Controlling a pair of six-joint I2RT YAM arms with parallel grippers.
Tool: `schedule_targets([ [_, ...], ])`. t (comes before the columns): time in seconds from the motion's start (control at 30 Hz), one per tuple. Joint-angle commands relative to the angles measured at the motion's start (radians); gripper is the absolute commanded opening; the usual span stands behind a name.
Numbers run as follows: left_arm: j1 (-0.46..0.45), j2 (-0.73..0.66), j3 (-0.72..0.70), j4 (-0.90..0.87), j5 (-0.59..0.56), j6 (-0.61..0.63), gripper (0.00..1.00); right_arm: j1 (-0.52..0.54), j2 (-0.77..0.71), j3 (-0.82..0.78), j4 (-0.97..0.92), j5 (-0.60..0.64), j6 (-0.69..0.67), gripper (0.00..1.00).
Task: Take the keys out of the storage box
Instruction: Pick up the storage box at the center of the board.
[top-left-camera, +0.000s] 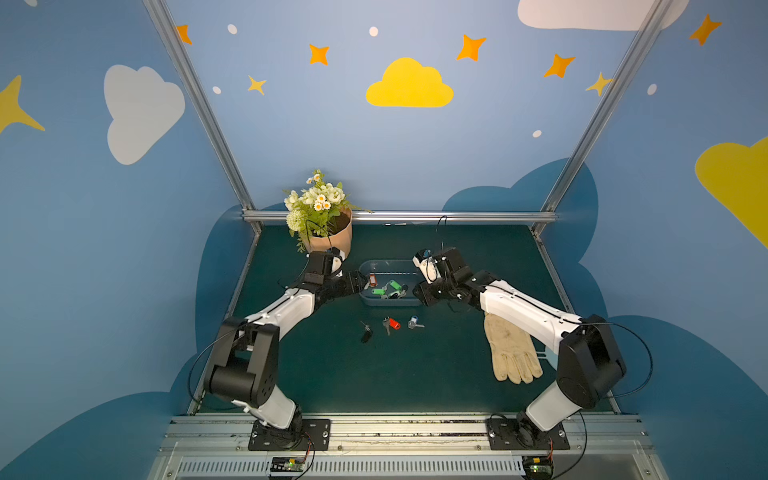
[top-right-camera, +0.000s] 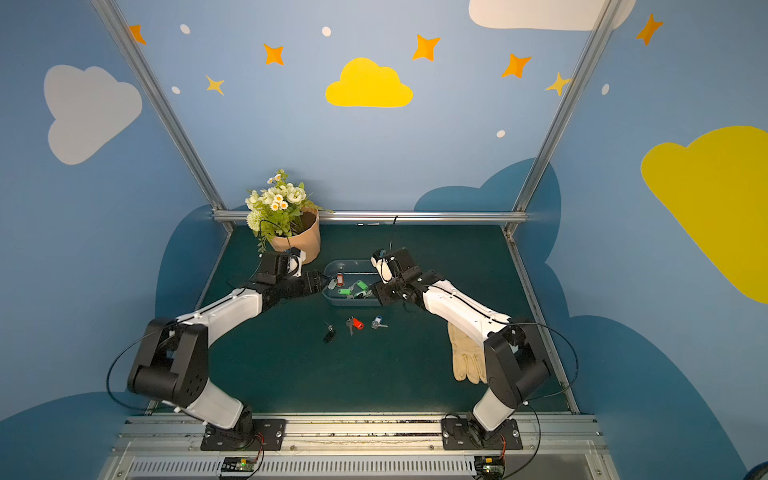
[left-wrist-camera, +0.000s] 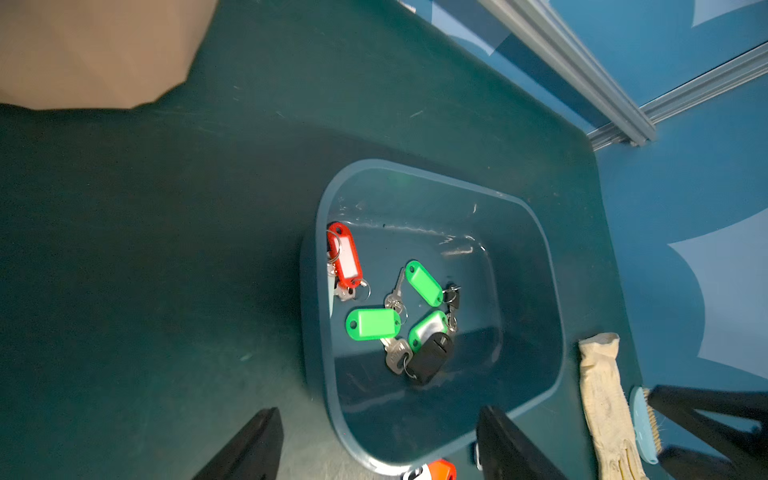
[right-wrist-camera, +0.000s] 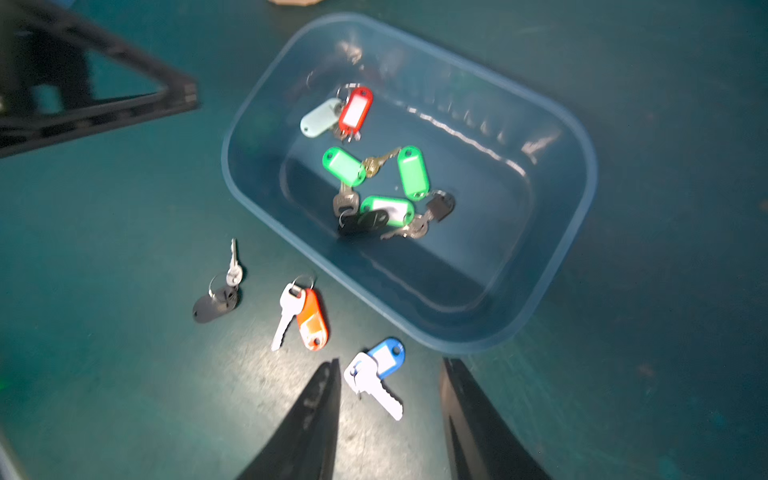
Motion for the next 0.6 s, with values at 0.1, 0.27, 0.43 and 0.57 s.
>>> schedule_targets([
  [0.1, -0.015, 0.127, 0.112, -0.129, -0.04, 0.034, 0.56, -0.002, -0.03, -0.007, -0.036, -0.029, 0.012, 0.48],
  [0.27, -0.043, 0.199, 0.214, -0.235, -0.143, 0.07, 0.47, -0.002, -0.035, -0.005, -0.042, -0.046, 0.01, 0.48],
  [0.43, -0.079, 0.236, 0.283, -0.298, -0.219, 0.09, 0.3, -0.002, -0.032, -0.002, -0.045, -0.051, 0.008, 0.49],
  [0.57, -0.096, 0.252, 0.318, -0.326, -0.253, 0.088, 0.16, -0.002, -0.031, 0.007, -0.049, -0.062, 0.008, 0.49],
])
